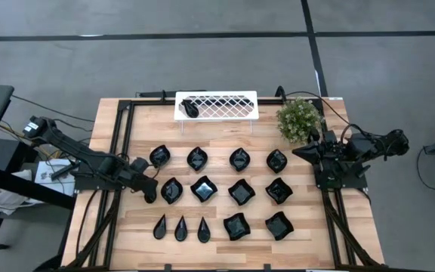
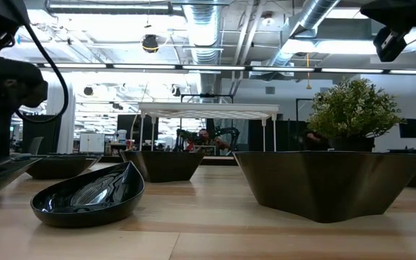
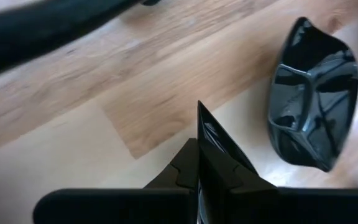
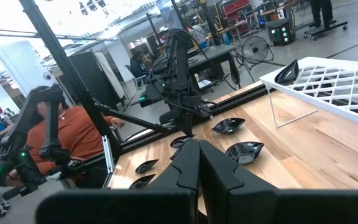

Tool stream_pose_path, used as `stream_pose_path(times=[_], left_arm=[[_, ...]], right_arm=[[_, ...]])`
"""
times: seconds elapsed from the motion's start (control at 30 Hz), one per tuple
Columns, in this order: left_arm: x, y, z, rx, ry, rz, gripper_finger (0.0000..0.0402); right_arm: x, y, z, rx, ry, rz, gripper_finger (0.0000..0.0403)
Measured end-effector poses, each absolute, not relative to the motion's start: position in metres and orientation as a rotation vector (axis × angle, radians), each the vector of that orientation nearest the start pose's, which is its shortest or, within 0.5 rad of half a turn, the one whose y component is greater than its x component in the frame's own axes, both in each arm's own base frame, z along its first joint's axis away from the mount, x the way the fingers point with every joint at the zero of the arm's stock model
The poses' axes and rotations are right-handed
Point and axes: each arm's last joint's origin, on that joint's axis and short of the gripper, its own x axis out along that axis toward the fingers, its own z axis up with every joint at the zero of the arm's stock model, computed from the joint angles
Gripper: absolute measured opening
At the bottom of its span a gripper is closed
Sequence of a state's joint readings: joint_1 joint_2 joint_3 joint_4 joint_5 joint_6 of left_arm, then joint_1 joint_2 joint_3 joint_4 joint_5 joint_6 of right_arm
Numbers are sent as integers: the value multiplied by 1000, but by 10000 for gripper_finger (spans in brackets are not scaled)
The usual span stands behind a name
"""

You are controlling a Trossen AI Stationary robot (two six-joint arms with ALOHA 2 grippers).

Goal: Pick & Place Mini shaped plates
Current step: Stack the black drop shaped plate on top of the black drop shaped plate on the shelf

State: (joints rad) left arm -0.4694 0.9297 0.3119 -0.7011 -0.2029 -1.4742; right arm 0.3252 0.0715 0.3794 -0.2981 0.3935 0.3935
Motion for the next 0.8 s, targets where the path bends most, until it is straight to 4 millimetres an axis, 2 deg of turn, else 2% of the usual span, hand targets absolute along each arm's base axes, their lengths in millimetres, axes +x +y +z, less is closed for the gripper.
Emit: stream_pose_path(times=[0.5, 0.67, 0.8], left_arm=[[104, -48, 144, -917, 1054, 553, 4], [104, -48, 154, -949, 983, 449, 4], [108, -48, 164, -949, 855, 347, 3]], right_arm=[[67, 11, 255, 396, -22, -66, 0], [67, 11, 255, 396, -22, -66, 0], [67, 11, 255, 396, -22, -68, 0]])
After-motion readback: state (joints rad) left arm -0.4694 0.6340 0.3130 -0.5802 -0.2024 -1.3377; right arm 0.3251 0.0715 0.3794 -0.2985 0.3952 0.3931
